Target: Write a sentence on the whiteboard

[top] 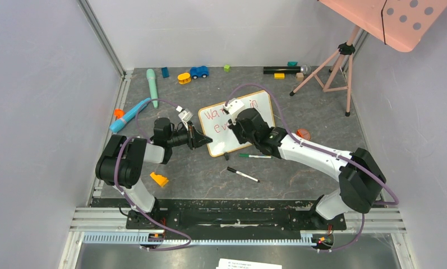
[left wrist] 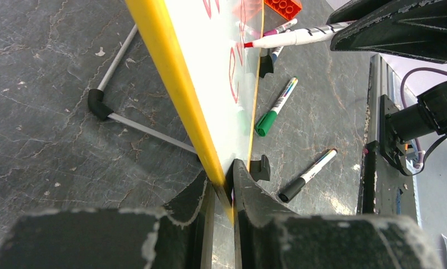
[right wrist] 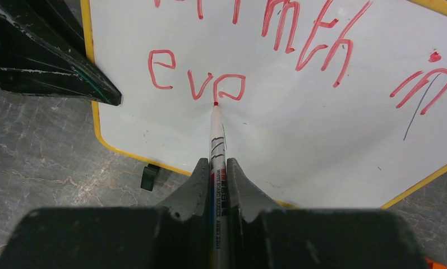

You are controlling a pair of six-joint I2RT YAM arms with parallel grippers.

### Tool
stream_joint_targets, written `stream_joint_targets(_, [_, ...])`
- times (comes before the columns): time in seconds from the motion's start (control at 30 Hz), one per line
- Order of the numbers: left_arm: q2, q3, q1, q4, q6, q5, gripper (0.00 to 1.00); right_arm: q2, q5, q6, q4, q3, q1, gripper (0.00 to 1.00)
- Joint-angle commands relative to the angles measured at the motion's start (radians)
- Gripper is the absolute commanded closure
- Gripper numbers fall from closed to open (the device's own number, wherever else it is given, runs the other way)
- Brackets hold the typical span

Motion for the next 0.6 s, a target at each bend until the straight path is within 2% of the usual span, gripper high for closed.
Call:
stream_joint_targets(0.0, [0.005, 0.012, 0.005, 0.009, 0.059, -0.069, 0.98, -0.008, 0.044, -0.001, -0.021, -0.009, -0.007, 1.0])
stream_joint_targets(0.3, [0.005, 0.012, 0.005, 0.008, 0.059, -0.069, 0.98, -0.007, 0.093, -0.006, -0.065, 0.036, -0.013, 1.0])
stream_joint_targets(0.57, [0.005, 0.013, 0.005, 0.007, 0.058, -0.069, 0.98, -0.063, 0.036, -0.005, -0.049, 0.032, -0.017, 1.0])
